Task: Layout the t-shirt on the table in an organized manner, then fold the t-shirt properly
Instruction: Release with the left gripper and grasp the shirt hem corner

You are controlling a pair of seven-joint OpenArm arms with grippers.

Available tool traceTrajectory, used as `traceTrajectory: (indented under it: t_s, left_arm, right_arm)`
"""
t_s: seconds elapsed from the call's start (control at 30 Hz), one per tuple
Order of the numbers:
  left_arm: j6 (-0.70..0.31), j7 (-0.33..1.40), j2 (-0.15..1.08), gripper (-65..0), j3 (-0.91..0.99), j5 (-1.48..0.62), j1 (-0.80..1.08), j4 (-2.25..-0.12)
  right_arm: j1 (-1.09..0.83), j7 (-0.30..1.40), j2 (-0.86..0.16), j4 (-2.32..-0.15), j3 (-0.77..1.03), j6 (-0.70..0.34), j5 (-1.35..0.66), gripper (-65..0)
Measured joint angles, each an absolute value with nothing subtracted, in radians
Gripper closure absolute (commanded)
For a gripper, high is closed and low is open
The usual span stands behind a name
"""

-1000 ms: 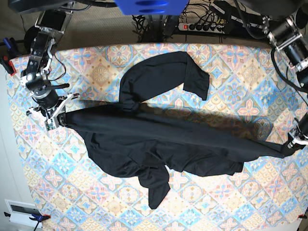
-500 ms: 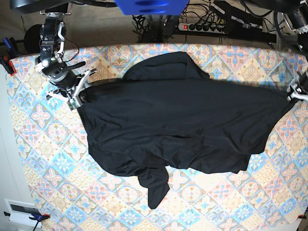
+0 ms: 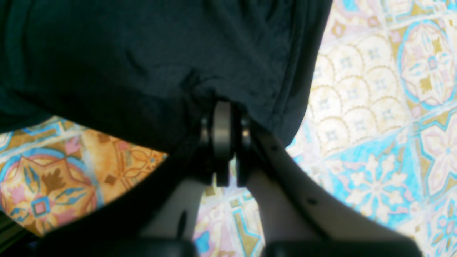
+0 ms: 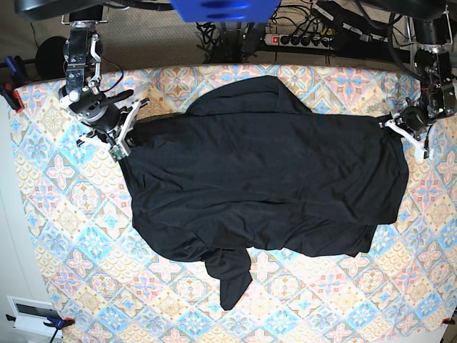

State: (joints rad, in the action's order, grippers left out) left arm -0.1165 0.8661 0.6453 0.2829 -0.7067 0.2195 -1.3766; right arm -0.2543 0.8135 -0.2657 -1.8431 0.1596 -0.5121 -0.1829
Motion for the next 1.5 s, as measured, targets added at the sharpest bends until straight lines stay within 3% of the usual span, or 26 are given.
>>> traceTrajectory:
  t_s: [0.17, 0.33, 0.5, 0.7, 0.93, 1.2, 1.27, 1.43, 1.5]
  left_arm:
    - [-0.121, 0.911, 0.687, -25.4, 0.284, -0.751, 0.103, -1.356]
    - [-0.128, 0.895, 0.654, -25.7, 0.284, -0.779, -0.100, -1.367]
    - [-0.121, 0.891, 0.515, -25.7, 0.279, -0.672, -0.323, -1.240]
    - [-0.120, 0.684, 0.348, -25.7, 0.282, -0.360, -0.595, -0.867]
    - [-0.123, 0.414, 0.266, -25.7, 0.284, -0.141, -0.731, -0.486]
    - [-0.116, 0.348, 0.277, -25.5, 0.284, -0.104, -0.734, -0.460]
    - [-0.118, 0.352, 0.274, -21.9, 0.284, -0.104, -0.728, -0.460]
    - [-0.116, 0.352, 0.252, -2.2, 0.284, -0.103, -0.711, -0.459]
    - [-0.121, 0.356, 0.243, -1.8, 0.284, -0.101, -0.709, -0.459]
  right_arm:
    - [-0.241, 0.818, -0.268, -1.843, 0.162, -0.512, -0.182, 0.0]
    - [-0.224, 0.814, -0.270, -1.843, 0.162, -0.512, -0.183, 0.0]
    - [-0.231, 0.817, -0.266, -1.844, 0.162, -0.513, -0.183, 0.0]
    - [-0.224, 0.813, -0.268, -1.845, 0.163, -0.512, -0.183, 0.0]
    - [-0.226, 0.816, -0.267, -1.845, 0.162, -0.513, -0.183, 0.0]
    - [-0.227, 0.817, -0.266, -1.845, 0.162, -0.512, -0.183, 0.0]
    - [-0.227, 0.817, -0.266, -1.845, 0.162, -0.512, -0.183, 0.0]
    - [-0.227, 0.817, -0.265, -1.845, 0.162, -0.513, -0.183, 0.0]
    - [-0.227, 0.817, -0.266, -1.846, 0.162, -0.512, -0.182, 0.0]
